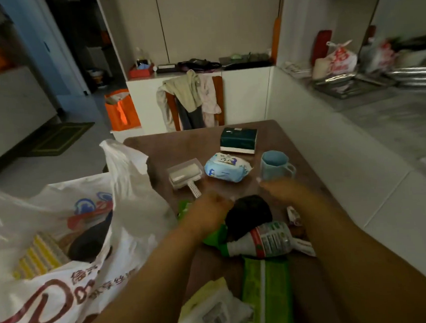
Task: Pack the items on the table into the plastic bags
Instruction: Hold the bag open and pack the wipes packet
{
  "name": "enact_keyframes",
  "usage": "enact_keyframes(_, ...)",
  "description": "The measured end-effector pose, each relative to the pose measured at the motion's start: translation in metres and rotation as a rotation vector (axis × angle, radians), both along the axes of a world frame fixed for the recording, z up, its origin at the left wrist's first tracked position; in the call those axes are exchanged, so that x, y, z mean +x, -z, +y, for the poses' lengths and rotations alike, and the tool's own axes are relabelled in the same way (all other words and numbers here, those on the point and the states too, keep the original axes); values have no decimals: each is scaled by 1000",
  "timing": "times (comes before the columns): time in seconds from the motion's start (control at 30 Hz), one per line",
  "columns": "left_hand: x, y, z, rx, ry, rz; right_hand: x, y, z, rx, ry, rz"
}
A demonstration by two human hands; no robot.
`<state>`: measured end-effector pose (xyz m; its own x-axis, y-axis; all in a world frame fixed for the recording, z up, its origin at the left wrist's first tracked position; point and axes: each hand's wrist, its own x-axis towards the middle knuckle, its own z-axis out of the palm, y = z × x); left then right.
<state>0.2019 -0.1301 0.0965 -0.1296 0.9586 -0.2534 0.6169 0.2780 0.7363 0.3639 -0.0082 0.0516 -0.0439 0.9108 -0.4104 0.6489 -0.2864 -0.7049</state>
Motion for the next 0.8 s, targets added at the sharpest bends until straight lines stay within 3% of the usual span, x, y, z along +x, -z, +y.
enact_keyframes(0.13, 17, 62, 16, -292, 365, 396, 15, 16, -3, -109, -155, -202)
enact_keyframes(0.2, 19, 95, 17, -350, 480, 573, 24, 15, -7, -128, -237, -168)
enact_keyframes(0.3, 21, 116, 21, -335, 544, 783, 49, 23, -1, 9, -72, -50)
enact_keyframes(0.37, 19, 113, 27, -314, 548, 779, 67, 29, 11, 93, 57, -74)
enact_keyframes(0.47, 10, 99, 32, -250, 509, 691, 88, 45, 25, 39, 194, -128)
enact_keyframes(0.57, 2, 82, 33, -159, 318, 406, 91, 66, 31, -50, 221, -166)
enact_keyframes(0.67, 4, 67, 34, -208, 174, 54, 82, 69, 21, -130, 183, -192)
enact_keyframes(0.8, 15, 76, 20, -350, 425, 373, 79, 66, 11, -141, 237, -169)
